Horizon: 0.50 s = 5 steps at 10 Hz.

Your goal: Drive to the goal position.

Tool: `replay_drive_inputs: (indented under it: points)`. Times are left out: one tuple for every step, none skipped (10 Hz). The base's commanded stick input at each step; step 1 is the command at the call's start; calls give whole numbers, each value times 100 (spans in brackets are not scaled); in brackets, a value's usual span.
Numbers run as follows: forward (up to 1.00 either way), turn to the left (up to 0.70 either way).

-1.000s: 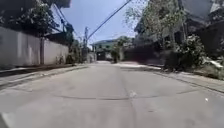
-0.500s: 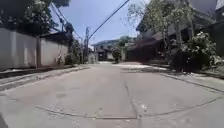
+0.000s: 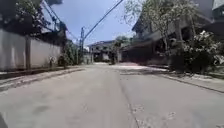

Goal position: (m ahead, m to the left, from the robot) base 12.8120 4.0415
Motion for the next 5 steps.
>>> replay_drive_inputs:
  points:
    - [100,-39]
    - [100,-39]
    - [100,-39]
    - [100,-39]
    - [100,-39]
